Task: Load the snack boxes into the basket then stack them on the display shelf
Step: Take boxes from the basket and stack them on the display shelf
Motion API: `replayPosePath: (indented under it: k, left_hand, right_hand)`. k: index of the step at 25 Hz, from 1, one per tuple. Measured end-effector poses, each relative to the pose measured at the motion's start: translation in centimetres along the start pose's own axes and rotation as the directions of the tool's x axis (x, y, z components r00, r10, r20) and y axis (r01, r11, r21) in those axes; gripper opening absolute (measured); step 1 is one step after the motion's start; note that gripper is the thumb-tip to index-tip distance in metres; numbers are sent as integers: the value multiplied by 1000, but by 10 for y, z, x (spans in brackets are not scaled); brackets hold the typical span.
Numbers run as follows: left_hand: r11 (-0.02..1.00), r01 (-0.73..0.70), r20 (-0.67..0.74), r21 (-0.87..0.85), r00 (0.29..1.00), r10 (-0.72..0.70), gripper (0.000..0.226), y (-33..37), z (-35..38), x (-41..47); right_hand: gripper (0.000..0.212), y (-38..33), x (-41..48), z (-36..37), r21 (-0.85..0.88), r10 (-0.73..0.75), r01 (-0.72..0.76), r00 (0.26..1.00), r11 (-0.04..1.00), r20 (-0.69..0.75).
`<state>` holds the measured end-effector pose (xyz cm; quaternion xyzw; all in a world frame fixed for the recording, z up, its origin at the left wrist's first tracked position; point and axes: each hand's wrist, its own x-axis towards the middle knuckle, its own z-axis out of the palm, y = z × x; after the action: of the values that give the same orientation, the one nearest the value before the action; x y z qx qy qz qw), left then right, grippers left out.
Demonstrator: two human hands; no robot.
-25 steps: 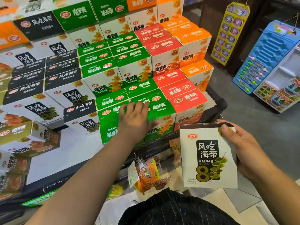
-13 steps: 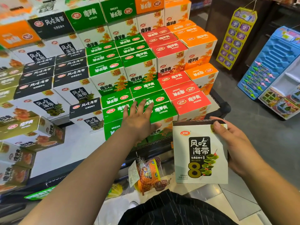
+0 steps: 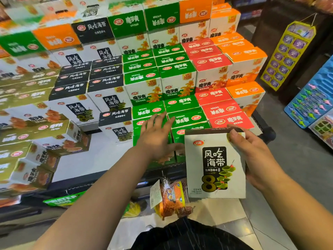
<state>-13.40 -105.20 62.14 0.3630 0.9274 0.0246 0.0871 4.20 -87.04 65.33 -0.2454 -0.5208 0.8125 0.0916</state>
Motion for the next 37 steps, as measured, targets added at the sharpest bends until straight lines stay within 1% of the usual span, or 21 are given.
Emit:
replayPosePath:
  k: [2, 3, 4, 5, 6, 7, 9, 11, 13, 14, 16, 17, 19, 22, 24, 26, 27, 31, 33, 35, 37]
  left_hand:
    - [998, 2, -72, -57, 997, -6, 87, -13, -2, -9]
    - [991, -6, -136, -135, 991, -12, 82, -19, -3, -17]
    - [965, -25, -207, -262, 978, -31, 75, -25, -4, -26]
    - [908, -45, -260, -417, 963, -71, 66, -31, -7, -37]
    - [819, -58, -274, -571, 954, -123, 55, -36, -12, -48]
    - [711, -60, -250, -700, 954, -166, 48, -40, -19, -61]
    - [501, -47, -167, -864, 966, -197, 39, -50, -32, -85]
    - [362, -38, -111, -931, 977, -183, 34, -68, -38, -102]
    - [244, -46, -97, -969, 975, -199, 44, -88, -43, -112]
    - [214, -50, -101, -976, 966, -238, 49, -101, -45, -116]
    - [181, -67, -120, -981, 945, -304, 50, -129, -55, -123]
    - [173, -72, -125, -982, 941, -315, 48, -143, -58, -124]
    - [159, -72, -121, -985, 938, -325, 49, -171, -61, -126]
    - [202, -107, -168, -974, 934, -314, 58, -205, -53, -125]
    - [219, -124, -182, -968, 945, -271, 60, -221, -45, -122]
    - [247, -118, -176, -962, 958, -228, 59, -234, -36, -115]
    - [289, -112, -176, -951, 963, -204, 58, -239, -30, -110]
    - [466, -65, -131, -882, 985, -110, 66, -254, -5, -87]
    - [586, -65, -139, -808, 987, -81, 69, -258, 3, -77]
    - [719, -92, -165, -689, 986, -32, 69, -261, 9, -66]
    - [852, -116, -188, -511, 982, 21, 68, -264, 15, -60]
  right_hand:
    - [78, 0, 5, 9, 18, 5, -6, 1000, 1000, 19]
    - [72, -1, 6, 15, 10, 9, -9, 1000, 1000, 26]
    - [78, -1, 10, 22, -9, 5, -5, 999, 1000, 40]
    - [91, -1, 13, 32, -38, 4, -2, 998, 999, 59]
    - [101, 0, 16, 41, -53, 0, 4, 997, 999, 80]
    - [106, 1, 19, 52, -61, -2, 7, 996, 998, 93]
    - [103, 6, 26, 78, -89, -2, 12, 994, 996, 113]
    - [101, 13, 33, 113, -105, 2, 13, 990, 994, 138]
    - [100, 20, 36, 151, -91, 17, -2, 986, 996, 164]
    - [94, 23, 37, 169, -78, 30, -16, 984, 997, 177]
    - [73, 28, 40, 204, -72, 54, -40, 979, 997, 195]
    - [69, 31, 43, 218, -88, 64, -47, 977, 995, 203]
    - [72, 35, 51, 241, -158, 80, -44, 971, 986, 227]
    - [81, 36, 63, 264, -348, 102, 1, 955, 938, 277]
    - [81, 37, 68, 273, -457, 103, 41, 953, 888, 286]
    - [82, 40, 75, 280, -594, 93, 92, 958, 799, 272]
    - [84, 43, 81, 281, -663, 91, 111, 961, 740, 263]
    - [83, 59, 101, 281, -862, 62, 156, 975, 483, 211]
    - [85, 66, 108, 279, -924, 36, 176, 979, 339, 200]
    - [89, 74, 115, 276, -973, -11, 182, 983, 144, 183]
    - [90, 83, 120, 274, -983, -34, 150, 987, -103, 154]
